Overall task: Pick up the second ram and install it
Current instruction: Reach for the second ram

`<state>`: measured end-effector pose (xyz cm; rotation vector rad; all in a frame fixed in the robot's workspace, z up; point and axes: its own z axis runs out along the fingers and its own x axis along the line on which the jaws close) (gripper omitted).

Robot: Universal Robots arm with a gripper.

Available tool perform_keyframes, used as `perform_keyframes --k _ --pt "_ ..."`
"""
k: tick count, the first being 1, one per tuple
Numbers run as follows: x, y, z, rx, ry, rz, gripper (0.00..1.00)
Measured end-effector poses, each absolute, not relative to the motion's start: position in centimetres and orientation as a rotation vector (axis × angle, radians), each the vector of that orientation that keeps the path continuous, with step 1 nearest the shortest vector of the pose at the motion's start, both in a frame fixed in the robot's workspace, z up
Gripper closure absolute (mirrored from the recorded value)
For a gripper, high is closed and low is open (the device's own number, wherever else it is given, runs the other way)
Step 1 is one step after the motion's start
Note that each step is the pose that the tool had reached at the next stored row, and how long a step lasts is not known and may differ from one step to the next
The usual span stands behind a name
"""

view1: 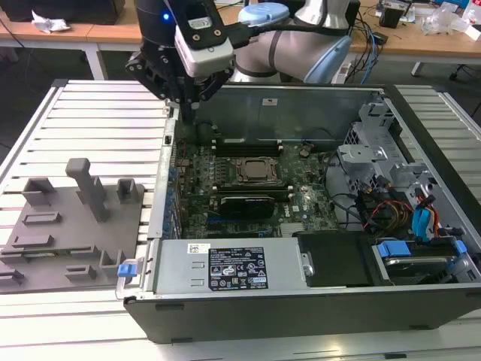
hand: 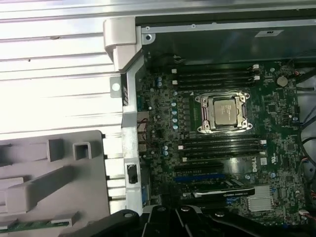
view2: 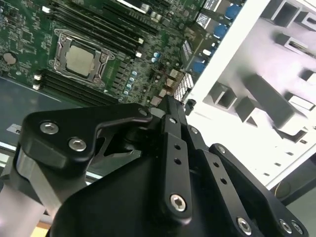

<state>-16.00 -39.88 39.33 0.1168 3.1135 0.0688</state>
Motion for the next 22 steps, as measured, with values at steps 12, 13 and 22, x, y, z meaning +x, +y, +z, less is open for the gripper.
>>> perform_keyframes --k 12,13,22 --pt "-20.5 -39.9 39.3 0.116 3.114 0.069 0.89" --pt "-20.8 -39.9 39.3 0.117 3.113 0.069 0.89" --pt "-22.4 -39.9 39.3 0.117 3.114 0.069 0.89"
